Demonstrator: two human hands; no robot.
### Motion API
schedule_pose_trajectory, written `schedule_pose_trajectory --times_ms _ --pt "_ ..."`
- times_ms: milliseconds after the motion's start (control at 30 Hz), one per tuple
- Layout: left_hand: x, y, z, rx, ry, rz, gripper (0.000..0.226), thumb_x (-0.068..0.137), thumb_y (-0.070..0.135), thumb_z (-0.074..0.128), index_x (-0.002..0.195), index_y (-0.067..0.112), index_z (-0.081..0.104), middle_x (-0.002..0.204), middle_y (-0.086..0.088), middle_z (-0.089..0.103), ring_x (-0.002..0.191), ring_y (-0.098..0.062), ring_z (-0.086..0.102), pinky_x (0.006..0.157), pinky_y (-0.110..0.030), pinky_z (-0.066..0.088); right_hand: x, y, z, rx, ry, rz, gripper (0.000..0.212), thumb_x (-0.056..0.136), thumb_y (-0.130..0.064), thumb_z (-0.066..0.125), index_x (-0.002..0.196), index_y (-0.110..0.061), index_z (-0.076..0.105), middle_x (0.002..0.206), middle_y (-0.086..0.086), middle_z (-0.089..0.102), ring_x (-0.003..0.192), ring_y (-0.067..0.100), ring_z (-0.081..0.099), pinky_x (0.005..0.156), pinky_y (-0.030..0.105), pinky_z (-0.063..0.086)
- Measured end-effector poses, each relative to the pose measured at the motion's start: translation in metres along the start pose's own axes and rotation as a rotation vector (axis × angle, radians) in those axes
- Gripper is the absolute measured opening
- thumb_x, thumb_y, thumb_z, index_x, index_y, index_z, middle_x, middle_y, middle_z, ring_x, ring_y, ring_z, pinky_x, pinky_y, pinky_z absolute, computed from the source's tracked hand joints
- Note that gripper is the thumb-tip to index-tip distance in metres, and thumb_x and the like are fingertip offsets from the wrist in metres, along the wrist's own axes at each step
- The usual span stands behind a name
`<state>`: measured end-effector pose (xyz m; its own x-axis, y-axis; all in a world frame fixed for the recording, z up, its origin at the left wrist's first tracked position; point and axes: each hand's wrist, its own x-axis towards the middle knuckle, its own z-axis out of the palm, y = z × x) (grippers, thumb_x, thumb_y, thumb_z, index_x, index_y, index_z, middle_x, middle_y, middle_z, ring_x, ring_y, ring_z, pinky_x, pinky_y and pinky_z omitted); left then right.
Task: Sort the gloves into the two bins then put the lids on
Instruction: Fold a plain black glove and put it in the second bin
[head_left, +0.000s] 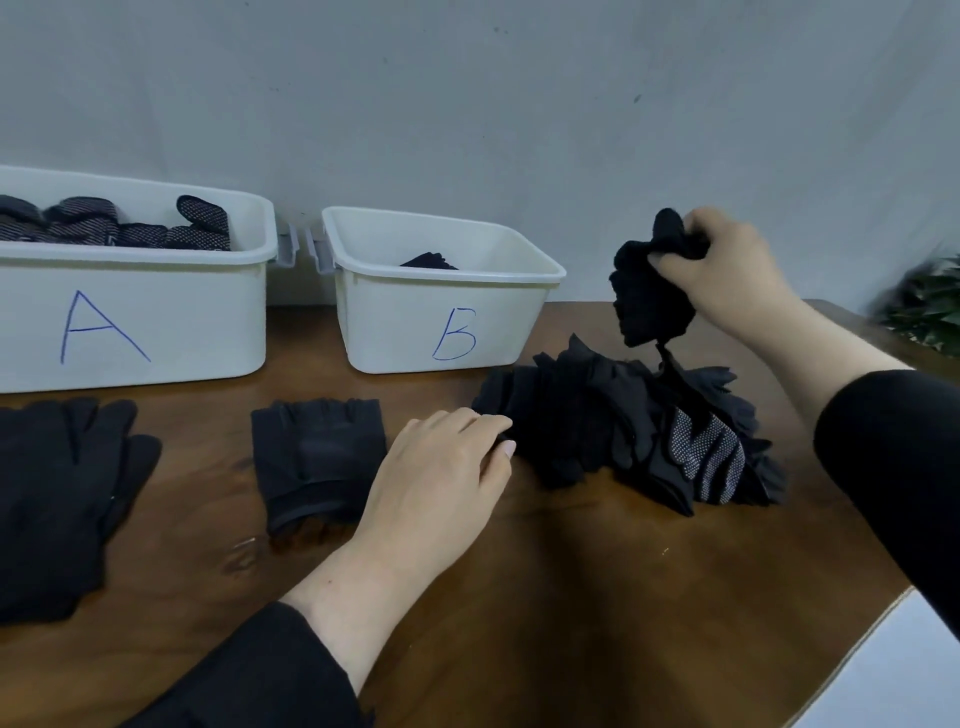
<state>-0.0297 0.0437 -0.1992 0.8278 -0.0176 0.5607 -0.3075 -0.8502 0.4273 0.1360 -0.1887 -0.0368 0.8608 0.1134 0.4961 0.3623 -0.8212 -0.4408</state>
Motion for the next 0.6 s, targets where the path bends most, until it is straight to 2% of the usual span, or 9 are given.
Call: schedule_pose_trajectory --times_ms 33,100,167,200,300,367,433,500,600 --pt "0.0 0.0 -0.001 -0.019 0.018 -0.005 0.037 0.102 0.041 0.043 0.132 0.027 0.061 0.122 0.01 0.065 0.111 -0.011 0.059 0.095 -0.029 0.045 -0.003 -0.009 -0.007 0.074 -0.002 0.0 0.023 0.092 -0.027 0.068 0.094 -0.008 0.054 0.079 0.003 0.054 0.075 0.023 0.052 0.061 0.031 0.039" --pt "0.0 -0.001 -0.003 -0.099 0.055 -0.045 0.045 0.102 0.05 0.038 0.139 0.031 0.052 0.131 0.012 0.058 0.119 -0.008 0.054 0.098 -0.026 0.042 -0.013 -0.03 -0.016 0.294 -0.096 0.026 0.022 0.092 -0.028 0.071 0.1 -0.009 0.063 0.088 0.0 0.066 0.079 0.018 0.064 0.067 0.028 0.049" --pt "-0.002 -0.002 -0.006 -0.276 0.089 -0.117 0.054 0.097 0.06 0.036 0.144 0.035 0.042 0.136 0.018 0.053 0.123 -0.002 0.049 0.102 -0.023 0.041 -0.03 -0.049 -0.018 0.535 -0.313 0.074 0.016 0.093 -0.023 0.071 0.106 -0.013 0.069 0.101 0.002 0.075 0.094 0.016 0.073 0.08 0.028 0.057" --pt "-0.004 -0.003 -0.007 -0.381 0.105 -0.147 0.058 0.094 0.062 0.038 0.146 0.036 0.039 0.135 0.02 0.052 0.124 0.0 0.049 0.103 -0.022 0.041 -0.039 -0.057 -0.016 0.628 -0.423 0.098 0.016 0.093 -0.02 0.069 0.107 -0.012 0.069 0.103 0.004 0.076 0.096 0.018 0.073 0.081 0.028 0.059" --pt "-0.008 -0.004 -0.013 -0.625 0.128 -0.232 0.064 0.091 0.067 0.044 0.148 0.04 0.035 0.14 0.02 0.05 0.129 0.002 0.046 0.107 -0.023 0.04 -0.069 -0.08 -0.005 0.742 -0.674 0.136 0.024 0.084 -0.021 0.069 0.104 -0.008 0.068 0.098 0.009 0.076 0.092 0.023 0.073 0.078 0.029 0.06" --pt "-0.01 0.0 -0.02 -0.805 0.089 -0.322 0.062 0.09 0.067 0.047 0.146 0.043 0.035 0.142 0.02 0.05 0.131 0.001 0.046 0.108 -0.021 0.039 -0.085 -0.093 0.005 0.727 -0.772 0.096 0.025 0.083 -0.021 0.07 0.104 -0.007 0.069 0.102 0.013 0.075 0.096 0.028 0.073 0.086 0.037 0.058" --pt "-0.013 0.001 -0.027 -0.917 0.096 -0.392 0.047 0.092 0.056 0.053 0.135 0.038 0.05 0.13 0.02 0.059 0.122 0.004 0.053 0.102 -0.02 0.044 -0.097 -0.105 0.016 0.695 -0.801 0.046 0.025 0.085 -0.022 0.073 0.106 -0.009 0.07 0.106 0.015 0.074 0.101 0.031 0.072 0.091 0.041 0.055" --pt "-0.018 -0.002 -0.035 -0.907 0.137 -0.431 0.021 0.098 0.042 0.056 0.113 0.03 0.065 0.106 0.014 0.069 0.103 -0.001 0.062 0.089 -0.025 0.052 -0.104 -0.117 0.024 0.663 -0.794 0.027 0.021 0.087 -0.021 0.076 0.105 -0.014 0.069 0.104 0.013 0.074 0.098 0.03 0.072 0.089 0.043 0.055" --pt "-0.028 -0.014 -0.05 -0.928 0.197 -0.486 0.02 0.1 0.038 0.053 0.094 0.024 0.067 0.089 -0.001 0.066 0.09 -0.018 0.062 0.086 -0.037 0.052 -0.108 -0.13 0.029 0.685 -0.794 0.097 0.034 0.089 -0.021 0.075 0.12 -0.017 0.061 0.094 0.006 0.076 0.088 0.023 0.074 0.075 0.034 0.057"
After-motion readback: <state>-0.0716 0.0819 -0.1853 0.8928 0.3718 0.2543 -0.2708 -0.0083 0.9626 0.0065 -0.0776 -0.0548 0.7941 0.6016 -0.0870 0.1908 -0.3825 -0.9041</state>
